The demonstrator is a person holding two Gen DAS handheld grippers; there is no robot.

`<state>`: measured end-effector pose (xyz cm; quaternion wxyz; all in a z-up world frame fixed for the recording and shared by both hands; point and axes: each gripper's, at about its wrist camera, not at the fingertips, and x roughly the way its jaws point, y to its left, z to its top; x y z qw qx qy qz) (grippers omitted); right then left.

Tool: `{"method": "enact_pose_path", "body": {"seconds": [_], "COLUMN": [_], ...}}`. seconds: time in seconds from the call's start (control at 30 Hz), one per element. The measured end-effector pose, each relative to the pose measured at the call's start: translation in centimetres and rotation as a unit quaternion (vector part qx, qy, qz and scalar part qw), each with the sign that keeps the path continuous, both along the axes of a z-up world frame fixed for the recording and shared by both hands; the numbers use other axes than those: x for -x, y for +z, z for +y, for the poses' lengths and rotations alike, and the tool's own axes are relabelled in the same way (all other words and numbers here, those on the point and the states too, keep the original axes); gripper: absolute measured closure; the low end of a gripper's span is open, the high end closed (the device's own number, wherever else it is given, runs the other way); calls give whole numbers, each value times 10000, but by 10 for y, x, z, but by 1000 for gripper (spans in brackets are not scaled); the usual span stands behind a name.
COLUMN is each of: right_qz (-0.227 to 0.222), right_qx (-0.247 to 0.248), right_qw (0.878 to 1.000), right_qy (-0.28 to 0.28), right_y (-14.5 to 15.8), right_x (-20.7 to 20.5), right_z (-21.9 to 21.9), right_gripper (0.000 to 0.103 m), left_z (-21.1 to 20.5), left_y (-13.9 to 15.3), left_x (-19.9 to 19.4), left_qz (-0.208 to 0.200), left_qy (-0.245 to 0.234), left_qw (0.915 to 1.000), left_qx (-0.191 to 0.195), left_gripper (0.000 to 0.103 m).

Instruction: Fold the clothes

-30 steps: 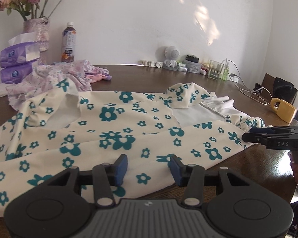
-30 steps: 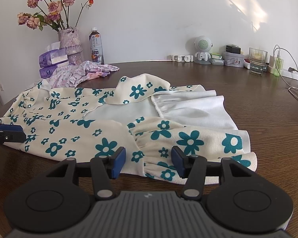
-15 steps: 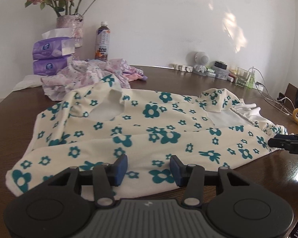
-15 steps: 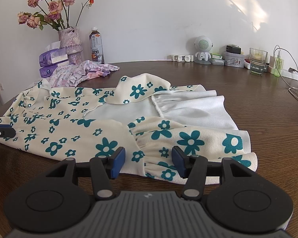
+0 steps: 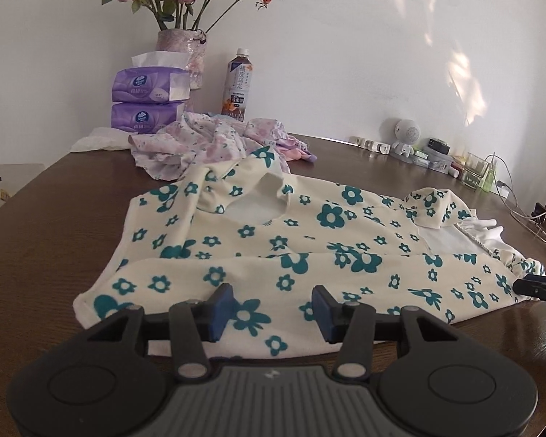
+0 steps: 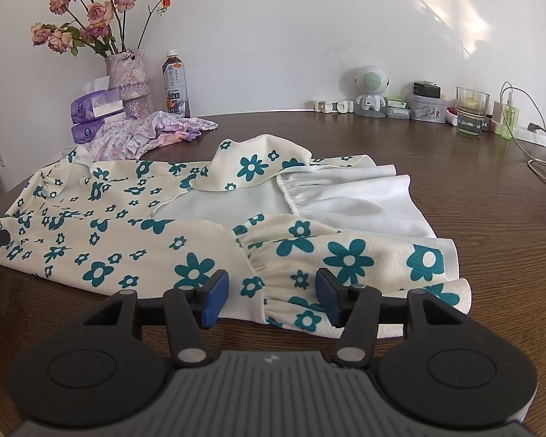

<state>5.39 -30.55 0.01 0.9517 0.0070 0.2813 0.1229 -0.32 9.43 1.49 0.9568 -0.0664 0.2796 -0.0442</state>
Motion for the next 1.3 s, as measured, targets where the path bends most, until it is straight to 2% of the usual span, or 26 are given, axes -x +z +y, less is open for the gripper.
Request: {"method": "enact_pose_path", "body": {"seconds": [0.33, 0.5, 0.6, 0.7, 0.87, 1.0, 1.1, 1.3], "right_qz": [9, 9, 9, 9, 9, 11, 12, 13], "right_qx": [-13, -18, -18, -16, -27, -39, -39, -48], "right_qw": [10000, 10000, 10000, 10000, 10000, 10000, 10000, 10000], "right_qy": [19, 18, 14, 11, 12, 13, 16, 15], "right_y": [0, 0, 0, 0, 0, 0, 0, 0], "right_x": [-1, 0, 0, 0, 0, -1, -1, 0], "right_z": [0, 0, 0, 0, -1, -1, -1, 0], "right_gripper": [47, 47, 47, 47, 47, 47, 46, 46], "left_z": [12, 7, -1, -6, -2, -3, -14, -30], "left_y": [5, -2, -4, -5, -1, 10, 16, 11], "left_x": [11, 8, 8, 8, 6, 6, 2, -8], "left_qz": [-214, -130, -152, -160, -135, -359, -527, -499], "left_qy": [296, 198, 94, 57, 119, 15, -156, -325], "left_qw": [9991, 9997, 9994, 9990, 9996, 9993, 9984, 9982], "left_qx": [222, -79, -288, -422, -198, 129, 107, 109], "left_gripper": [60, 59, 50, 48, 47, 34, 23, 22]}}
